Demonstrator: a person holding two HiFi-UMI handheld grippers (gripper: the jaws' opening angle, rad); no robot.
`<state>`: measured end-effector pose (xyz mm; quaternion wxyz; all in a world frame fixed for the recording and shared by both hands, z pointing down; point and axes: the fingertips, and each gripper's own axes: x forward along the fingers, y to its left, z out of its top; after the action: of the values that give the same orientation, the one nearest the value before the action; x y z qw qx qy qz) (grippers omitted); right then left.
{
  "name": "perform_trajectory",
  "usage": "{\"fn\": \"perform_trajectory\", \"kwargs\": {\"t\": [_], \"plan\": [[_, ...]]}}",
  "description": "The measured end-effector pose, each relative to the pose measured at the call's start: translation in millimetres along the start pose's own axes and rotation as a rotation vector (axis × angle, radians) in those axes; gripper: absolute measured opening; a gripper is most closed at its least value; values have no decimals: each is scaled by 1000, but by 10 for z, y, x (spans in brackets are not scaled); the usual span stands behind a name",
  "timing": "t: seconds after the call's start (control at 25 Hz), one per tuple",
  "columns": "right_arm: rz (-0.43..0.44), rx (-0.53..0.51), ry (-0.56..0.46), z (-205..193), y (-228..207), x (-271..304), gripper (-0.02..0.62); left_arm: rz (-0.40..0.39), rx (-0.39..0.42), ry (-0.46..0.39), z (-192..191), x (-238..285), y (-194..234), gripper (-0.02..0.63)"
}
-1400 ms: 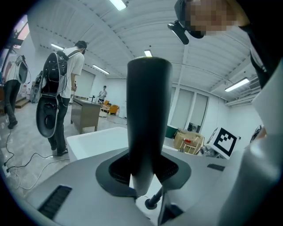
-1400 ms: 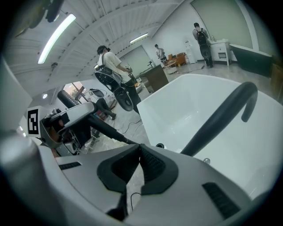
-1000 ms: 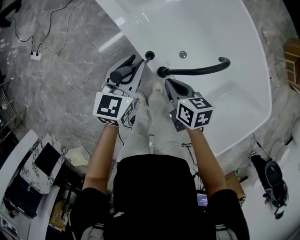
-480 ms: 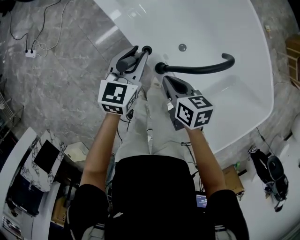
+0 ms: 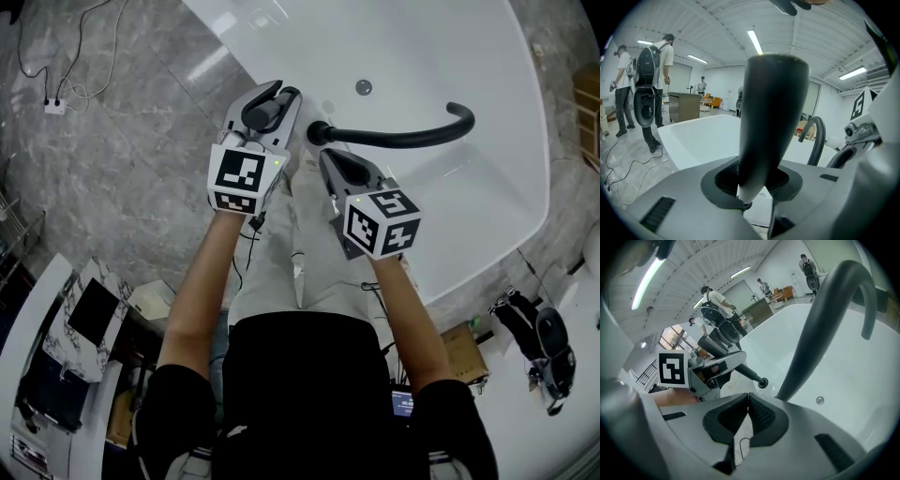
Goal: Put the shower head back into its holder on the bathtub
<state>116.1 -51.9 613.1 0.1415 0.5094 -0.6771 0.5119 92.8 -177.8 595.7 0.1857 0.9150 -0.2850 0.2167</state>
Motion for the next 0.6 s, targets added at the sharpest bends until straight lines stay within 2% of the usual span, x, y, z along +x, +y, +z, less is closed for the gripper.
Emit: {"fn": "perform_trajectory", "kwargs": {"t": [0.28, 0.6], "plan": [[-3, 12, 4, -23, -24, 42, 23, -4, 62, 38, -179, 161, 1, 121], [-16, 4, 23, -64, -58, 81, 23, -6, 79, 68, -382, 250, -40, 122]]}}
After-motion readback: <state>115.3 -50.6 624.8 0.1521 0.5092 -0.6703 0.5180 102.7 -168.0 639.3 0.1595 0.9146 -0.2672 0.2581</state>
